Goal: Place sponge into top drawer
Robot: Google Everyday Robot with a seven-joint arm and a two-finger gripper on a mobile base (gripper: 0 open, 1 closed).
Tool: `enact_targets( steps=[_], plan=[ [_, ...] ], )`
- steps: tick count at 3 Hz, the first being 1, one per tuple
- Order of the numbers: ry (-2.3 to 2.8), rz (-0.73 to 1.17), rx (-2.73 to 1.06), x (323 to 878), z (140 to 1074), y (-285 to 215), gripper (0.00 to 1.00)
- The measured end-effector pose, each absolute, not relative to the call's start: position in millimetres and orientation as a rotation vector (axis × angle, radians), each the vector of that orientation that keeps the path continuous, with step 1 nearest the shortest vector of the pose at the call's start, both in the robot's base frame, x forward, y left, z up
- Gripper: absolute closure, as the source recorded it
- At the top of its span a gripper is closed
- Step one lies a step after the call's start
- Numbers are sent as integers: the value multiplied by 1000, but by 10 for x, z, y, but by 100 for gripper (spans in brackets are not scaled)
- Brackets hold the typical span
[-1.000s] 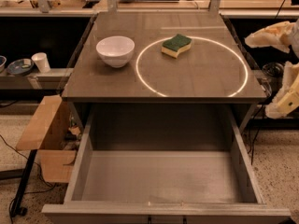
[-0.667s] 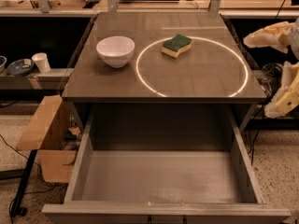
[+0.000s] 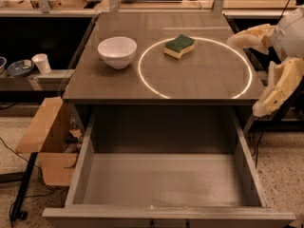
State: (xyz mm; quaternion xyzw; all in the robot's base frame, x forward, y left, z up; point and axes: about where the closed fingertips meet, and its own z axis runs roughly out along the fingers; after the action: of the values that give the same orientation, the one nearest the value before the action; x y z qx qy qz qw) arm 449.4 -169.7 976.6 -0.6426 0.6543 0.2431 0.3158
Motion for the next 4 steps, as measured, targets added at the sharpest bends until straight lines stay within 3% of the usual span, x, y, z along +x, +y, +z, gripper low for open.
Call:
enact_targets(
  steps=[1,4],
  plan=[
    [1712,643,-1691,4513,9776,-1668,0],
    [1567,882,-1506,4631,9728,-1749,0]
  ],
)
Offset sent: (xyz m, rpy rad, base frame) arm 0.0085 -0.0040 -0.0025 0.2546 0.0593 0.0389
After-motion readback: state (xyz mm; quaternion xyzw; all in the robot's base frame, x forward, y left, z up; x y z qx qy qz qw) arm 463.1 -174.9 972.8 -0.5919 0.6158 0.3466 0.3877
